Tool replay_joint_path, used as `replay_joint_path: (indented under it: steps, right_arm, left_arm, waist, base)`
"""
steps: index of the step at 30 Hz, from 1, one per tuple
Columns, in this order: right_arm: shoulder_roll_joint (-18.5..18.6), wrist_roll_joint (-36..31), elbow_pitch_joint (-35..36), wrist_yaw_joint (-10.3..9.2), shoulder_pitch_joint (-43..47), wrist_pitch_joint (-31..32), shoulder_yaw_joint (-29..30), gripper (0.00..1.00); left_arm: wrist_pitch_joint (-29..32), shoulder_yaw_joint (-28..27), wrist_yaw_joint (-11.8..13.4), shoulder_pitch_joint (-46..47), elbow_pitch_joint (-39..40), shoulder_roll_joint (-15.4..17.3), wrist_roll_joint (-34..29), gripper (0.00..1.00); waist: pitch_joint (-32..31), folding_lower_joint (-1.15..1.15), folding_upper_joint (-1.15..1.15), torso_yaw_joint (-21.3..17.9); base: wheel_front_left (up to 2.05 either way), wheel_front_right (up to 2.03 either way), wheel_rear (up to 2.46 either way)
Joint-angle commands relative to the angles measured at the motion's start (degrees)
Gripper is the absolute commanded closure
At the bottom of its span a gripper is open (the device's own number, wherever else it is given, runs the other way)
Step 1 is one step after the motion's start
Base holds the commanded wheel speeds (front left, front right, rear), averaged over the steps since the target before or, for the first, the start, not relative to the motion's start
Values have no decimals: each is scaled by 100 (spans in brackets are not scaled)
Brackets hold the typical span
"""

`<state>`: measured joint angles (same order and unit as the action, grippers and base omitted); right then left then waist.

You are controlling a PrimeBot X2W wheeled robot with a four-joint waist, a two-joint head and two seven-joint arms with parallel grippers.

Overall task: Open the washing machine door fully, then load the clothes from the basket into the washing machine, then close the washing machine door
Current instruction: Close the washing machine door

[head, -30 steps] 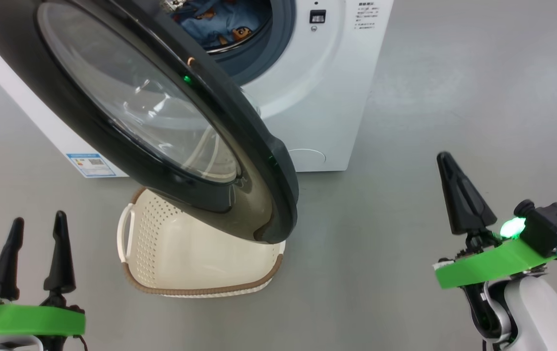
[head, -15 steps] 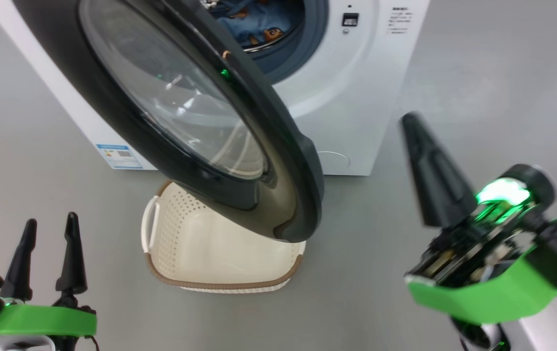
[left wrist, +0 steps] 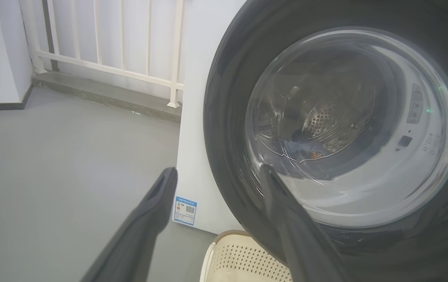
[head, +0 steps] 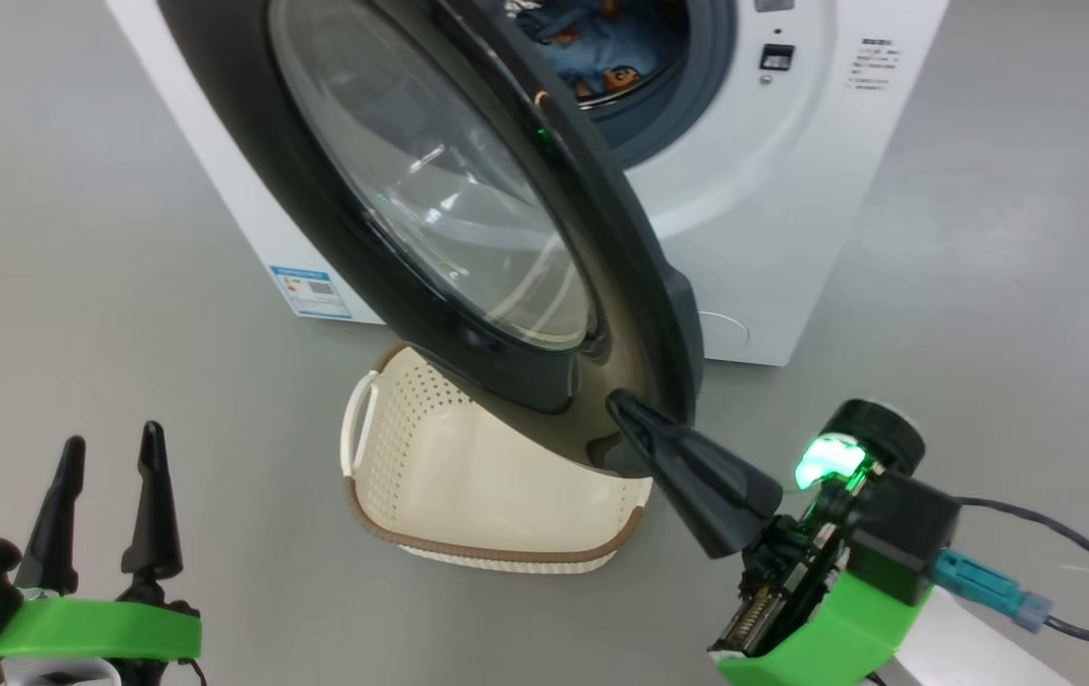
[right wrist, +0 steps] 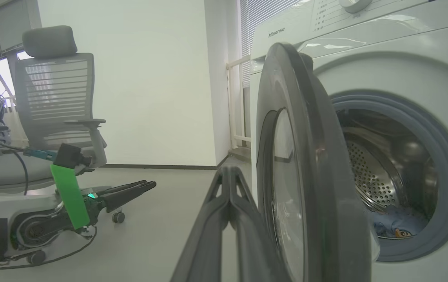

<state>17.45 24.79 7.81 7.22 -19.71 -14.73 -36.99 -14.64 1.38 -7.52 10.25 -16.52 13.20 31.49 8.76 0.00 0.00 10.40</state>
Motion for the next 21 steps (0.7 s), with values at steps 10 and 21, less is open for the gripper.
replay_joint_path:
  steps: [10,21]
  right_arm:
    - [166,581,-1016,26,-226,-27,-585,100]
    - [59,854,-2099,26,-608,-27,-832,100]
  left_arm:
    - [-36,-229,3,23,27,92,-62,0]
    - [-36,-227,3,66,21,76,-30,0]
  waist:
    - [-23,0,0,252]
    - [99,0,0,358]
  base:
    - [0,0,0]
    - [0,0,0]
